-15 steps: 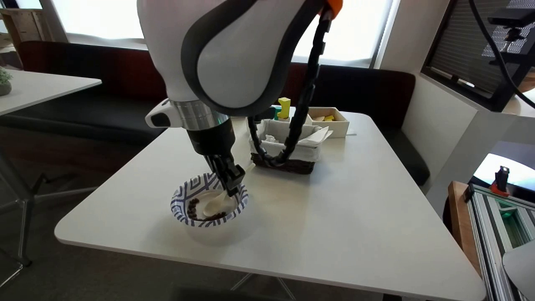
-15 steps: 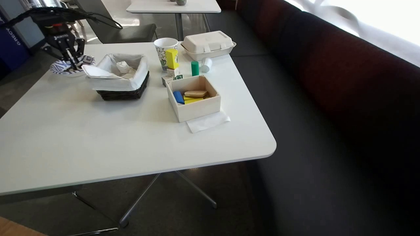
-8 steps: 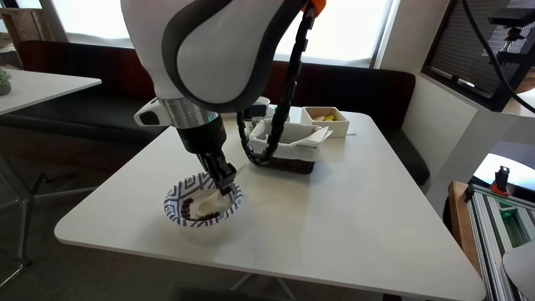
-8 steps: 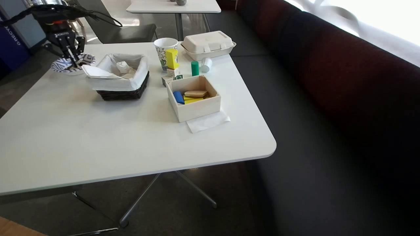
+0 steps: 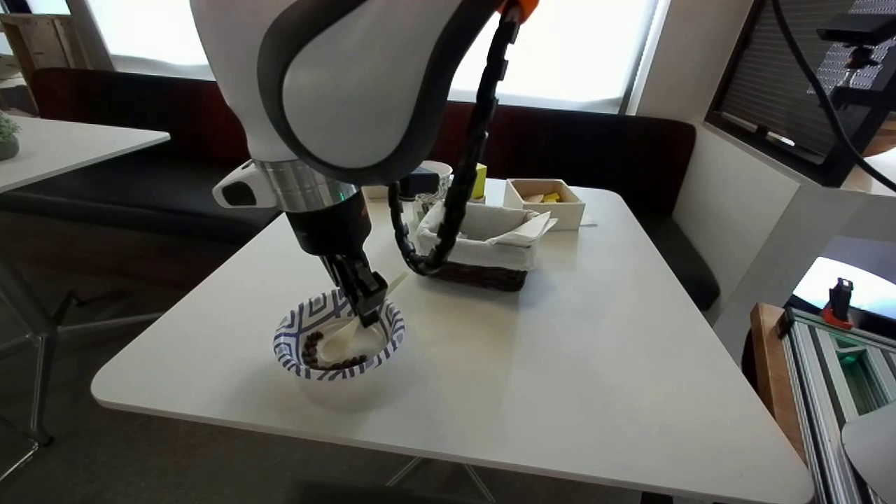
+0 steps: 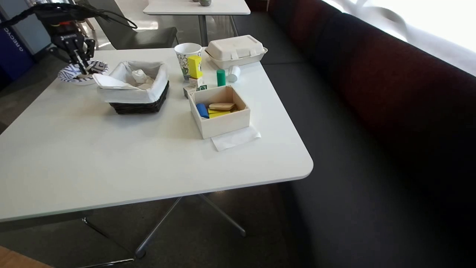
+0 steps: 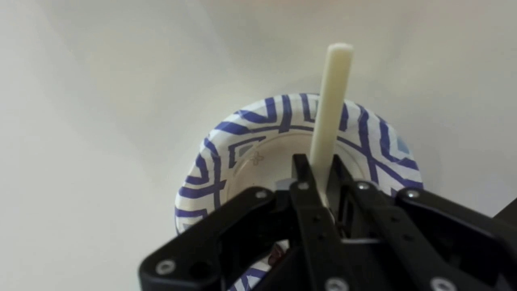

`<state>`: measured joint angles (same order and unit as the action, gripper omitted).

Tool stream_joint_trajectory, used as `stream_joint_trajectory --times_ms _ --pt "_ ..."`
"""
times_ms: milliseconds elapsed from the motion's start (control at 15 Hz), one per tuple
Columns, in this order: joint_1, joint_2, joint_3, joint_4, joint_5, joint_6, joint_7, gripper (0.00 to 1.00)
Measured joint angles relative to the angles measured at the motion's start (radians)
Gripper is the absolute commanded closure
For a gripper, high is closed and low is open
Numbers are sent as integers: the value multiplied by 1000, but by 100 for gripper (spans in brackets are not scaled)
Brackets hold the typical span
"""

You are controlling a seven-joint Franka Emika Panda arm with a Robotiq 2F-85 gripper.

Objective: Use the white spoon to take out some of the contents in the bowl and place them in the coffee cup.

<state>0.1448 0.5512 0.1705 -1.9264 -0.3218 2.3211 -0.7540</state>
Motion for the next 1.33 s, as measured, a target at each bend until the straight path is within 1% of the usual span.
stream_joint_trajectory --times_ms 933,1333 --pt "2 46 6 61 0 -13 0 96" --pt "17 61 12 86 0 -13 7 96"
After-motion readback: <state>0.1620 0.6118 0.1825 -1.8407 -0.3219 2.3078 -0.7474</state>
